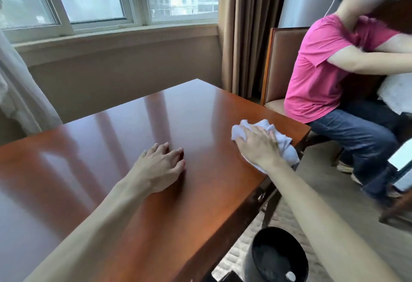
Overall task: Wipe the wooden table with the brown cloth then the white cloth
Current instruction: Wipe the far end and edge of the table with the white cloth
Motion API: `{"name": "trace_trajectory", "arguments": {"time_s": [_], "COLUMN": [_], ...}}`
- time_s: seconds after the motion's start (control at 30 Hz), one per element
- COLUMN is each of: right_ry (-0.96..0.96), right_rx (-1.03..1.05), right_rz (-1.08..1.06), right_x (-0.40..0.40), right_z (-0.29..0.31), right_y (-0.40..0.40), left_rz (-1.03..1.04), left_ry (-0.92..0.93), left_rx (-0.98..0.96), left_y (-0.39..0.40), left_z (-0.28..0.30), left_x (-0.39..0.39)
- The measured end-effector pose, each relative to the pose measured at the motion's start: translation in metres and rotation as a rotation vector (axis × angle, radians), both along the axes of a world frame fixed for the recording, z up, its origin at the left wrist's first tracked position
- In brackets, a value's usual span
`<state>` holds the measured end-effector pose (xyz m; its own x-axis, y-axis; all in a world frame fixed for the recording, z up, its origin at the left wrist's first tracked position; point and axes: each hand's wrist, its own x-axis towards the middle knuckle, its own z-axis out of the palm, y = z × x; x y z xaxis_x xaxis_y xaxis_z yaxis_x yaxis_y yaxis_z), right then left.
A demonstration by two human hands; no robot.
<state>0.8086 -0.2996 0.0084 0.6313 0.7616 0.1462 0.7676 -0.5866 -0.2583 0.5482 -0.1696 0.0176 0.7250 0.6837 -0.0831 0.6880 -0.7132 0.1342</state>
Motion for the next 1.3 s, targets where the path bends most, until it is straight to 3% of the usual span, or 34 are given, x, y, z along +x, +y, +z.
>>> {"name": "trace_trajectory", "arguments": {"time_s": [0.07,0.17,0.2,0.33,0.5,0.67,0.8,1.13,1.3], "right_ry": [-0.024,0.034,0.058,0.006,0.015,0.014,0.03,0.014,-0.075], "right_rx": [-0.003,-0.006,-0.009,0.007,-0.017,-0.022,-0.012,0.008,-0.017], "right_rz": [-0.002,0.358,0.375,0.138,0.215,0.169,0.156,0.025,-0.024], "right_x": [0.002,-0.032,-0.025,0.053,0.106,0.15,0.149,0.161,0.15], "right_z": [-0.002,-0.003,-0.001,0.001,-0.006,0.003,0.006,-0.001,-0.006], "right_y": [0.005,0.002,0.01,0.077,0.165,0.195,0.176,0.02,0.019], "left_rz": [-0.016,-0.035,-0.029,0.014,0.061,0.081,0.079,0.072,0.067], "left_ry": [-0.07,-0.204,-0.225,-0.224,-0.223,-0.242,-0.241,-0.224,-0.227], "left_rx": [0.027,-0.007,-0.012,-0.004,0.028,0.063,0.056,0.029,0.04], "left_y": [-0.002,0.005,0.012,0.04,0.061,0.063,0.061,0.058,0.058], "left_z": [0.002,0.002,0.001,-0.01,-0.032,-0.036,-0.034,-0.03,-0.032], "left_x": [0.015,0.054,0.069,0.12,0.157,0.157,0.157,0.156,0.156]}}
